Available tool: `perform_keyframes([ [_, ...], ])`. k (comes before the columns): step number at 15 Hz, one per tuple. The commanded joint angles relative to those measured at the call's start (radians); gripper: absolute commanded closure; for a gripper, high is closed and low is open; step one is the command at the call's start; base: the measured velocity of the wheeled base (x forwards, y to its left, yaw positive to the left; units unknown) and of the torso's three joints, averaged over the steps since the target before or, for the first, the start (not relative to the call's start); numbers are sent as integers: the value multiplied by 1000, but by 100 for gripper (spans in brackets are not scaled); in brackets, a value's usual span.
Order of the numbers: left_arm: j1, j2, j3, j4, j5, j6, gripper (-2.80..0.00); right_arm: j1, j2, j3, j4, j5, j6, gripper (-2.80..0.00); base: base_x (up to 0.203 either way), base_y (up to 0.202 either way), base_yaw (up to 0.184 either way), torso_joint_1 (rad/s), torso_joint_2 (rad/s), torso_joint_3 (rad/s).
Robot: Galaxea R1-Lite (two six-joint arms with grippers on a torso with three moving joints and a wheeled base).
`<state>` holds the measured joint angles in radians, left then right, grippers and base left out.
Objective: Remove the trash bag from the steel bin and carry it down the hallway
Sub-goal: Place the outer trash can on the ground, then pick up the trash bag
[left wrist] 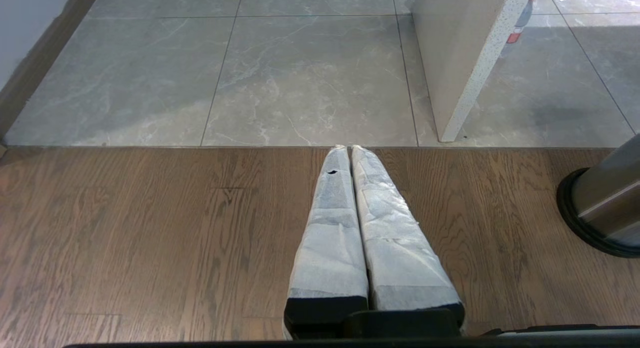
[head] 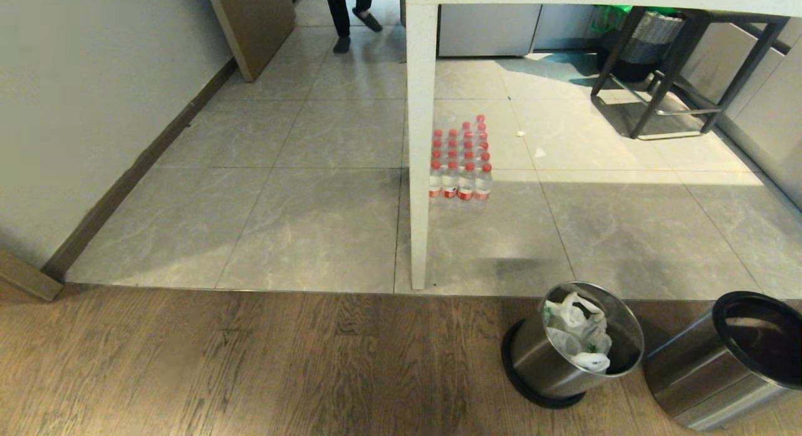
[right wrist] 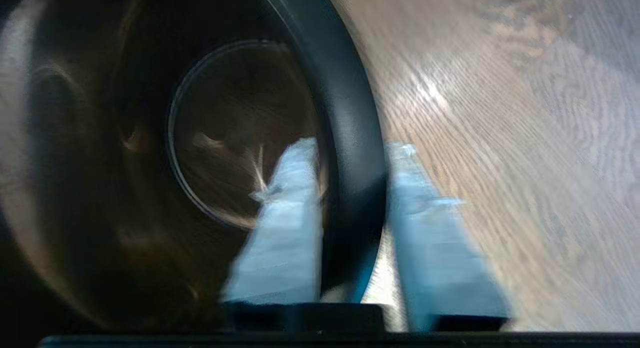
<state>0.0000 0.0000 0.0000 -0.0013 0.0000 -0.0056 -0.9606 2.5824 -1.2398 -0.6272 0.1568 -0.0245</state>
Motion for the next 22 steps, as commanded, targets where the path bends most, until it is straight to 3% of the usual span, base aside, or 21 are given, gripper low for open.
perform_keyframes([
  [1,0,0,0,0,0,0,0,0,0,2,-12,3,-8,-280,0,0,0,0,0,0],
  [13,0,0,0,0,0,0,0,-42,-211,112,7,2,-48,-280,0,0,0,0,0,0],
  [14,0,0,0,0,0,0,0,-38,-255,138,17,10,-52,0,0,0,0,0,0,0],
  [18,0,1,0,0,0,0,0,59,-483,237,188,38,-80,0,0,0,0,0,0,0],
  [22,0,0,0,0,0,0,0,301,-708,384,307,38,-83,0,0,0,0,0,0,0],
])
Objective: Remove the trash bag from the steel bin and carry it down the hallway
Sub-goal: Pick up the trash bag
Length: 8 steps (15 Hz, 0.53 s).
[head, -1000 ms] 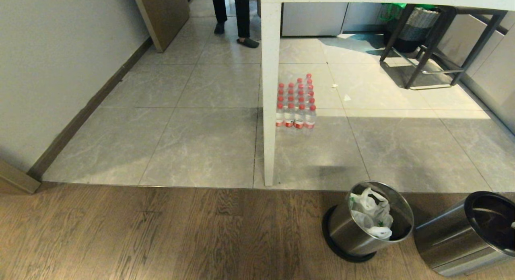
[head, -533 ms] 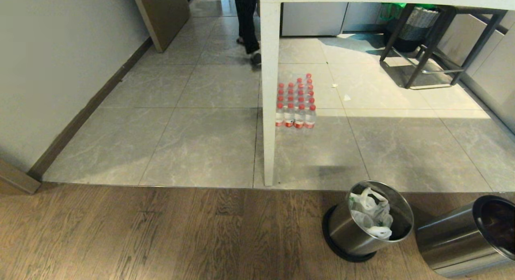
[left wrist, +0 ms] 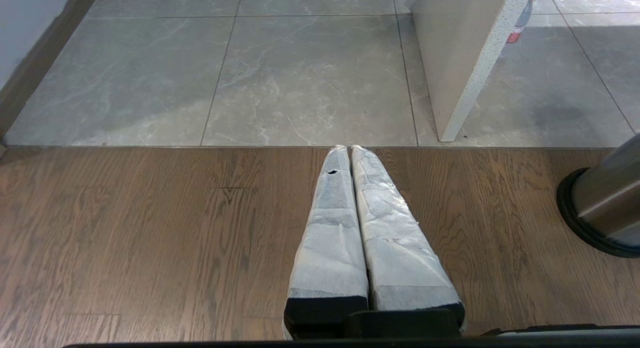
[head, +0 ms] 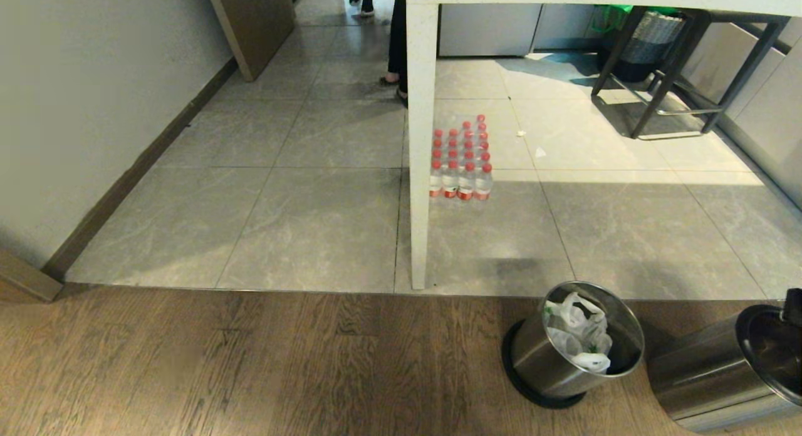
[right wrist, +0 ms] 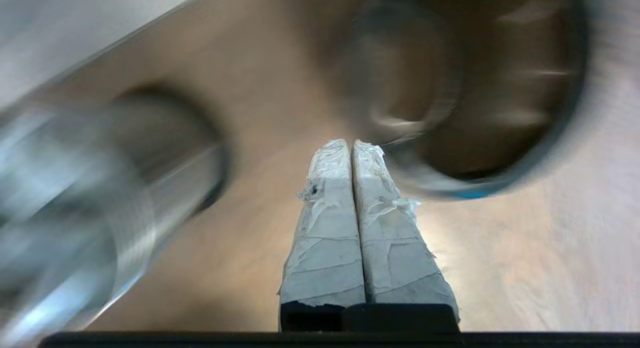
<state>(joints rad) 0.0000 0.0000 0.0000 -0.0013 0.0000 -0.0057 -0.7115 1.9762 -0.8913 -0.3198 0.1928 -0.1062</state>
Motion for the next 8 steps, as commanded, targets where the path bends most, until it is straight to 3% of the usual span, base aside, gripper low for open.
perform_keyframes([
  [1,0,1,0,0,0,0,0,122,-134,71,7,0,0,0,0,0,0,0,0,0],
  [6,0,2,0,0,0,0,0,438,-193,175,17,-34,6,0,0,0,0,0,0,0],
  [8,0,0,0,0,0,0,0,507,-182,190,21,-57,4,0,0,0,0,0,0,0],
])
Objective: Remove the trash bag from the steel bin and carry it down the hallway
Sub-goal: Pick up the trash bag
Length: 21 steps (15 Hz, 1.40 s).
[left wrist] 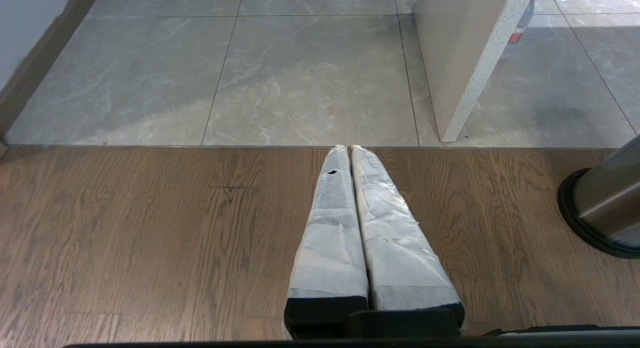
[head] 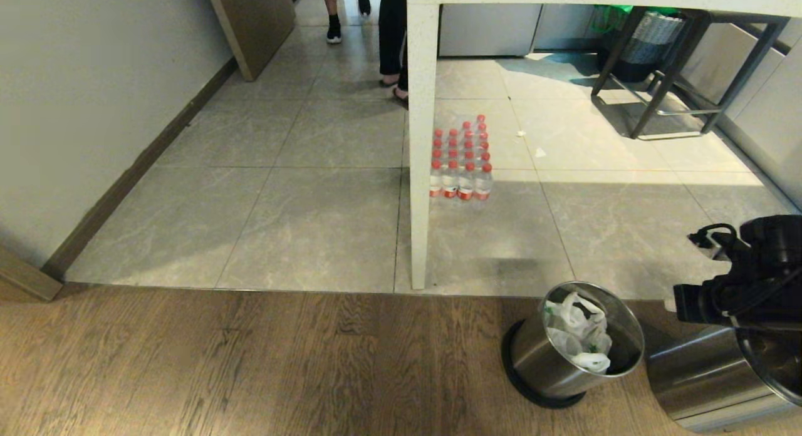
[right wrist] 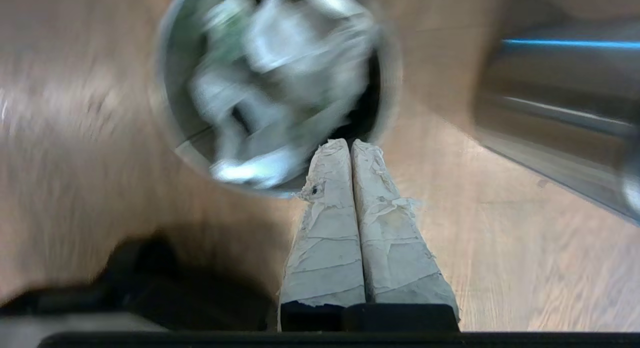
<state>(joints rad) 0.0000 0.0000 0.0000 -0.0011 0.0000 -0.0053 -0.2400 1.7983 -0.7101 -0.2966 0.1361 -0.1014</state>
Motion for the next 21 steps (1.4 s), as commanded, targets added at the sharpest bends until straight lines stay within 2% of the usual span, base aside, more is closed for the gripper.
perform_keyframes([
  [1,0,2,0,0,0,-1,0,50,12,8,12,-6,-8,0,0,0,0,0,0,0],
  [5,0,1,0,0,0,-1,0,145,87,10,31,-115,-19,0,0,0,0,0,0,0],
  [7,0,0,0,0,0,-1,0,166,131,-1,22,-124,-30,-2,0,0,0,0,0,0],
  [8,0,0,0,0,0,-1,0,182,142,0,22,-126,-32,-280,0,0,0,0,0,0],
  [14,0,2,0,0,0,-1,0,238,197,8,5,-132,-36,-280,0,0,0,0,0,0],
  [18,0,0,0,0,0,-1,0,237,237,17,41,-165,-144,-280,0,0,0,0,0,0],
  [20,0,1,0,0,0,-1,0,238,279,10,21,-242,-173,-280,0,0,0,0,0,0],
  [21,0,0,0,0,0,-1,0,238,294,1,14,-255,-197,-280,0,0,0,0,0,0],
])
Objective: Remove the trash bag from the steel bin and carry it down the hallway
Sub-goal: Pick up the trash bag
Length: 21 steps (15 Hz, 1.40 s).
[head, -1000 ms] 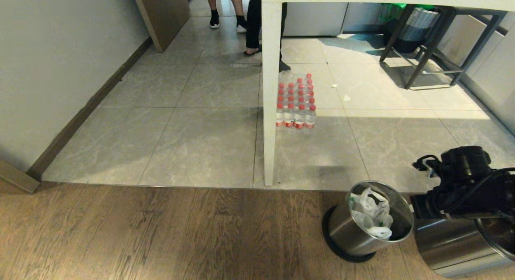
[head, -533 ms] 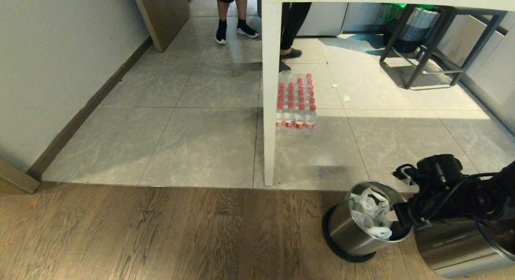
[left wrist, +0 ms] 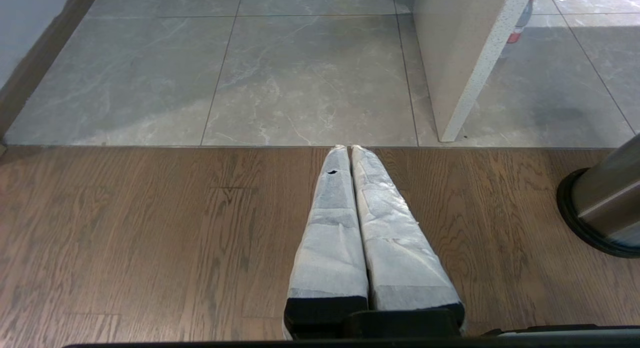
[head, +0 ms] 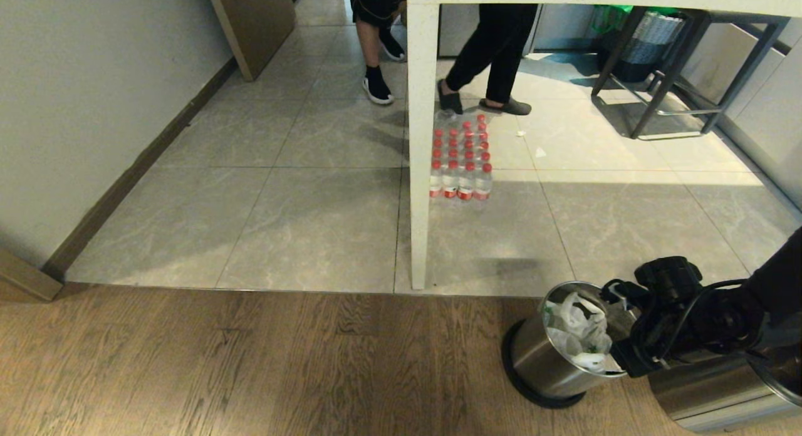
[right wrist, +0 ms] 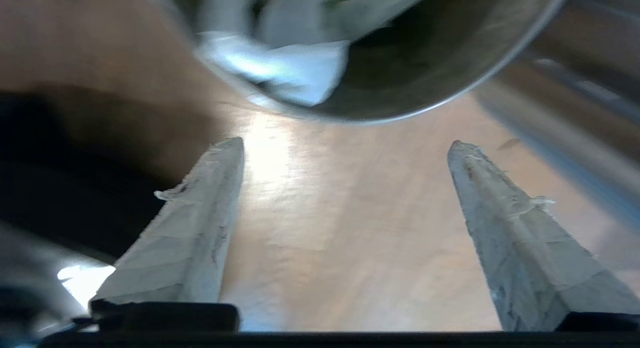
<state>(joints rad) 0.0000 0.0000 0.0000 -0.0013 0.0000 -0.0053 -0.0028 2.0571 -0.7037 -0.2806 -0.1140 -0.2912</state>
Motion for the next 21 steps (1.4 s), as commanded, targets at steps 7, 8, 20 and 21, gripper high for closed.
perform_keyframes([
  [7,0,1,0,0,0,-1,0,-2,105,-18,-42,-12,-68,-280,0,0,0,0,0,0],
  [8,0,0,0,0,0,-1,0,-2,117,-24,-48,-13,-69,-280,0,0,0,0,0,0],
  [20,0,0,0,0,0,-1,0,-5,225,-96,-170,-18,-76,-280,0,0,0,0,0,0],
  [21,0,1,0,0,0,-1,0,-5,235,-103,-199,-17,-77,-280,0,0,0,0,0,0],
])
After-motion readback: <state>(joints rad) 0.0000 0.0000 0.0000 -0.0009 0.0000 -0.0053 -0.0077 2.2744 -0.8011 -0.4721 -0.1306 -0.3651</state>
